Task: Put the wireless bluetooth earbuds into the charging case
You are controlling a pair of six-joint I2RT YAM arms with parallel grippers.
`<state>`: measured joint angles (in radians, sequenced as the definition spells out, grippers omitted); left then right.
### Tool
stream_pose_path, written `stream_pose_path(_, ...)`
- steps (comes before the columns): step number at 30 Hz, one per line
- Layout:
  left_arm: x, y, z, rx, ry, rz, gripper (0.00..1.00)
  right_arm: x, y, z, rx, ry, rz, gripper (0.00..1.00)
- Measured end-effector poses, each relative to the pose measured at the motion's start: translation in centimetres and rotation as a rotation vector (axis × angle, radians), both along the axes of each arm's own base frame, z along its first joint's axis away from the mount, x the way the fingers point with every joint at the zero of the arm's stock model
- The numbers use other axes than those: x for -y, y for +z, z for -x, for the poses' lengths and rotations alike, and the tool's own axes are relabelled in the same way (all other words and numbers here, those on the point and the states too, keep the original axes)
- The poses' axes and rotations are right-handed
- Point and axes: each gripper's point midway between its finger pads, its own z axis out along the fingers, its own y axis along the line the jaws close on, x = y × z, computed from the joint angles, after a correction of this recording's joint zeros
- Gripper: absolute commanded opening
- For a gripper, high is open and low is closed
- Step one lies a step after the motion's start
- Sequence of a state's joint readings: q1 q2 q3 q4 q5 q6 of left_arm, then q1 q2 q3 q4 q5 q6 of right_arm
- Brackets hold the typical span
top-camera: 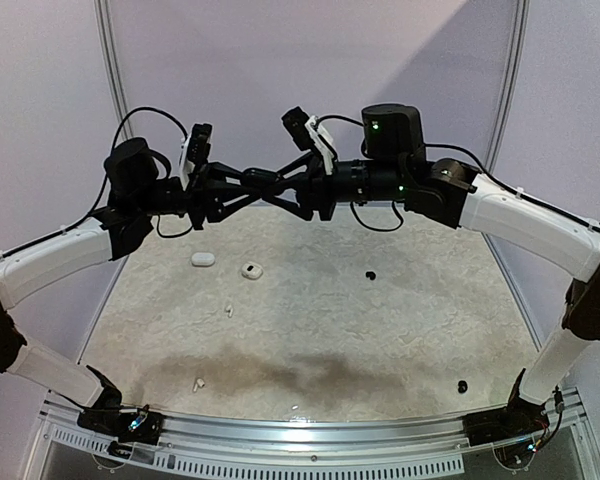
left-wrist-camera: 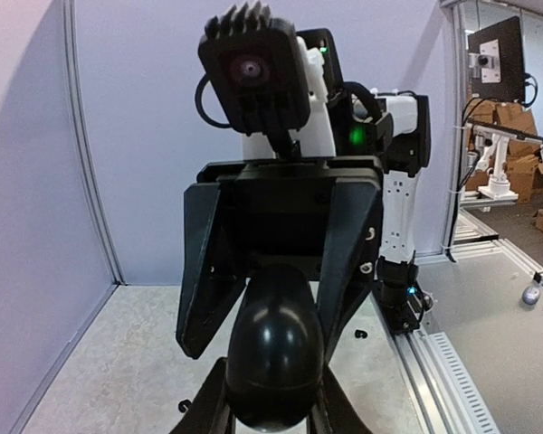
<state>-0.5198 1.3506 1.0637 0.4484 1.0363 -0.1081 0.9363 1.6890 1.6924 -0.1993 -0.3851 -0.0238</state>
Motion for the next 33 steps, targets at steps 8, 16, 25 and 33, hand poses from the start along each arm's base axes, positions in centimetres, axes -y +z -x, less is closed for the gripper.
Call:
stream_pose_path(8,-0.2,-1.2,-0.1,0.145,0.035,-0.053,0.0,-0.2,-1.1,-0.1,-0.03,-0.003,0.043,0.49)
stream_pose_path(16,-0.4,-3.6,0.1,0.265,0.032,-0.144,0.0,-0.5,-2.4,0.5,-0.063,0.012,0.093,0.48)
stream_pose_path(25,-0.5,-5.8,1.1,0.283,-0.02,-0.208,0.0,-0.4,-1.0,-0.1,-0.041,-0.007,0.062,0.48)
stream_pose_path(33,-0.3,-5.1,1.0,0.127,-0.016,-0.149,0.0,-0.2,-0.7,-0.5,-0.043,-0.016,0.054,0.49)
